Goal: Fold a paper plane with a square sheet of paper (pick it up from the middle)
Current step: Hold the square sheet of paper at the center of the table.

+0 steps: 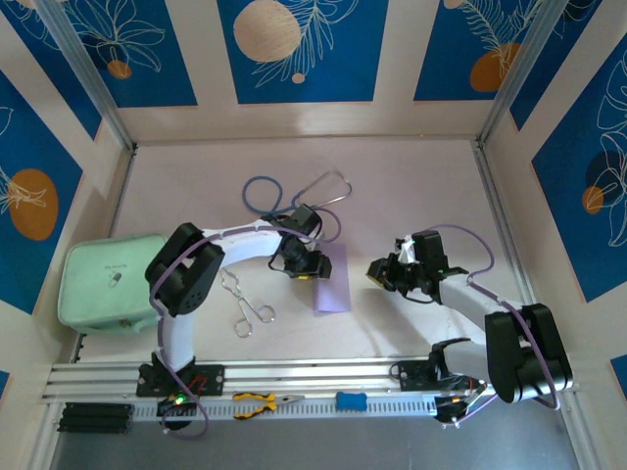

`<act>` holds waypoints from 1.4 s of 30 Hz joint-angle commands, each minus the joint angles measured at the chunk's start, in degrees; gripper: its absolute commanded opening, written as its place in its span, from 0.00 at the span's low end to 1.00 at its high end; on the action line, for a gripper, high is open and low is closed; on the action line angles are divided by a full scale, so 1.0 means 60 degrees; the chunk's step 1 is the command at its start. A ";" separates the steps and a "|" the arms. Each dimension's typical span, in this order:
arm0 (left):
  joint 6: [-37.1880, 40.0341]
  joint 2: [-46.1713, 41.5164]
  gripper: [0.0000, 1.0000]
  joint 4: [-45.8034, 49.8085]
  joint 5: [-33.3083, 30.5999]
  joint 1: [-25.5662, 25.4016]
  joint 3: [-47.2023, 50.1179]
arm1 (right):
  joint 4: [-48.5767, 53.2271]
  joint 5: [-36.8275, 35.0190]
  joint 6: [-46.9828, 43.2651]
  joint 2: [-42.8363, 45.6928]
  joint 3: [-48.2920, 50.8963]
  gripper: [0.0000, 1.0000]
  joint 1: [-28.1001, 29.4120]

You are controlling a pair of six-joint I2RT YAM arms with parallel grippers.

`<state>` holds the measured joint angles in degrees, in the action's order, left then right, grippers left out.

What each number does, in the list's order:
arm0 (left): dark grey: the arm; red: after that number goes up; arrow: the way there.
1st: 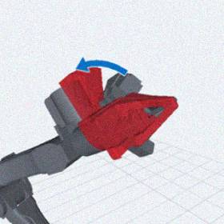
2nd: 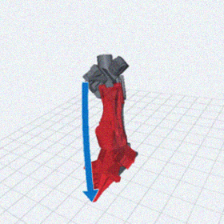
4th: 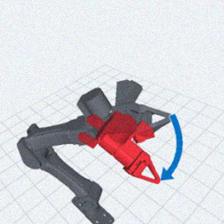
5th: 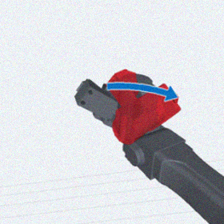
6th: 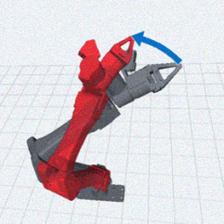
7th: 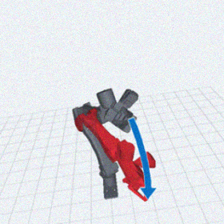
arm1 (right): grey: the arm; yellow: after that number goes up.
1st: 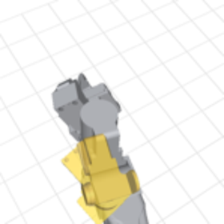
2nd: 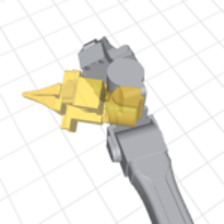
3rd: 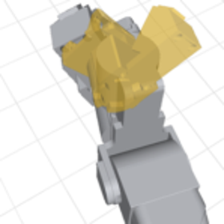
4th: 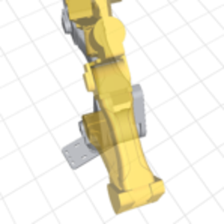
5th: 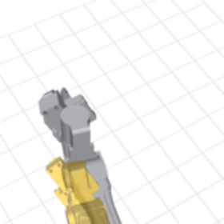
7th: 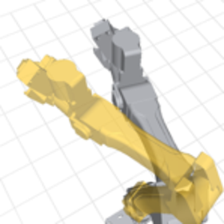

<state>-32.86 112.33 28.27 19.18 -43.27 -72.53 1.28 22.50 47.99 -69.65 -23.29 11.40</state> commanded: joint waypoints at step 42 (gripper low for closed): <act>0.0114 0.1266 0.54 0.0470 -0.1087 -0.0231 -0.0128 | 0.0026 -0.0066 -0.0249 -0.0532 -0.0325 0.18 0.0486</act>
<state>-33.01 114.13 31.92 17.23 -43.97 -75.50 1.10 21.63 47.48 -72.25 -23.68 13.76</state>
